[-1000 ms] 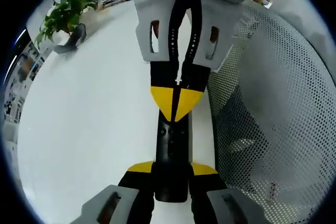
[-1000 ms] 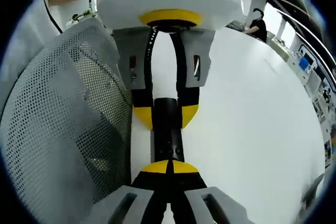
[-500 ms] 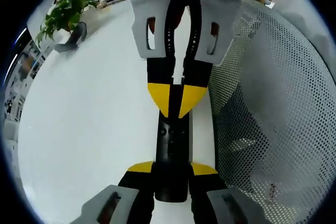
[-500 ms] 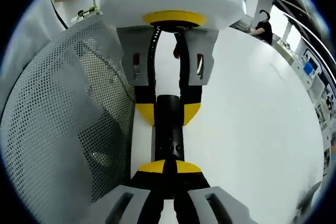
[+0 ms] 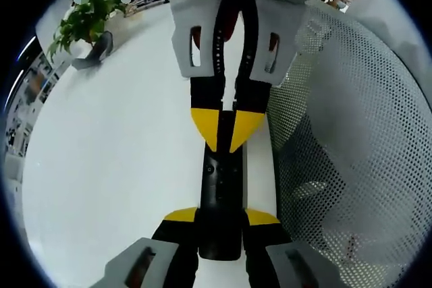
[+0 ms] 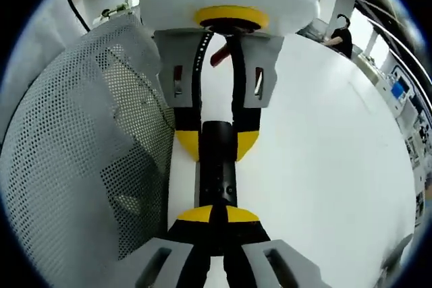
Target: Press the specified remote control buttons in sequence, fully releasing each button before pressing the next.
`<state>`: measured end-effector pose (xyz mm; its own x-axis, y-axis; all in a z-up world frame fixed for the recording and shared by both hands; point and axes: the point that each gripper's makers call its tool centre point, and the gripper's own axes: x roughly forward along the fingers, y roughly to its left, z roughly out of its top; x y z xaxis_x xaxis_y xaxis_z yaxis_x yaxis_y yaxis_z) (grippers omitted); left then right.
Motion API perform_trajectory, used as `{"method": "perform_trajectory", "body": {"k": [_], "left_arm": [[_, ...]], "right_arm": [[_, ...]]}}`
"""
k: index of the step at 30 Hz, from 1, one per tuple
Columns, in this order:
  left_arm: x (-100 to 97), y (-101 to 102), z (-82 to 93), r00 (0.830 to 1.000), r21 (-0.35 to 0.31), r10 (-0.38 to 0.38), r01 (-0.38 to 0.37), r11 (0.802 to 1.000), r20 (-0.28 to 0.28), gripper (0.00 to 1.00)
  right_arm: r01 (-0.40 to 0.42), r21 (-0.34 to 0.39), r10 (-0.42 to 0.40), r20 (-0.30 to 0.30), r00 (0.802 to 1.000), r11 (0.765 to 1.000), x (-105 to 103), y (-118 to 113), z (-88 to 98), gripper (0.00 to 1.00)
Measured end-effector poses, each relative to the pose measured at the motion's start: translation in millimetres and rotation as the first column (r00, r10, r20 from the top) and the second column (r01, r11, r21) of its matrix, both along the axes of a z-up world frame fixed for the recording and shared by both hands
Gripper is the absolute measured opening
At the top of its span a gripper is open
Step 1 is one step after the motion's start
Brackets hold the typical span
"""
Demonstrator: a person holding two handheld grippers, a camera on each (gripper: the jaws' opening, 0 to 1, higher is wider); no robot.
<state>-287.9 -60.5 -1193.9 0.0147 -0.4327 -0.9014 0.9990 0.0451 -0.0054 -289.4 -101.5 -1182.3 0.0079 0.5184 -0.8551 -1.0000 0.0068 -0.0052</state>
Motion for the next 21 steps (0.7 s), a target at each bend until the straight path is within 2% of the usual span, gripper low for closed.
{"method": "perform_trajectory", "body": {"k": [5, 7, 9, 11, 14, 16, 19, 21], "left_arm": [[0.0, 0, 0.1, 1.000, -0.019, 0.007, -0.007, 1.000, -0.003, 0.24], [-0.1, 0, 0.0, 1.000, -0.021, 0.010, -0.010, 1.000, -0.003, 0.24], [-0.1, 0, 0.0, 1.000, -0.022, 0.011, -0.011, 1.000, -0.003, 0.24], [-0.1, 0, 0.1, 1.000, -0.026, 0.010, -0.010, 1.000, -0.004, 0.24], [-0.1, 0, 0.0, 1.000, -0.027, 0.011, -0.011, 1.000, -0.005, 0.24], [0.4, 0, -0.6, 1.000, -0.027, 0.013, -0.013, 1.000, -0.005, 0.24], [0.8, 0, -1.3, 1.000, -0.026, 0.012, -0.013, 1.000, -0.004, 0.24], [1.1, 0, -1.8, 1.000, -0.025, 0.008, -0.008, 1.000, -0.004, 0.24]], "right_arm": [[0.003, -0.024, -0.003, 0.009, 1.000, 1.000, 0, -5, -0.5, 0.04], [0.018, -0.028, -0.018, 0.019, 1.000, 0.999, 2, -9, -0.9, 0.09], [0.043, -0.016, -0.044, -0.024, 0.999, 0.999, 0, -12, -1.4, 0.07], [0.036, -0.013, -0.036, -0.001, 0.999, 0.999, 1, -10, -1.3, 0.07], [-0.062, -0.045, 0.065, 0.073, 0.995, 0.997, -2, -7, -0.7, 0.05], [-0.037, -0.035, 0.039, 0.060, 0.997, 0.999, -2, -8, -0.6, 0.04], [0.002, -0.008, -0.002, 0.009, 1.000, 1.000, 0, -8, -0.6, 0.04], [-0.015, -0.014, 0.015, -0.004, 1.000, 1.000, 1, -7, -0.5, 0.04]]}}
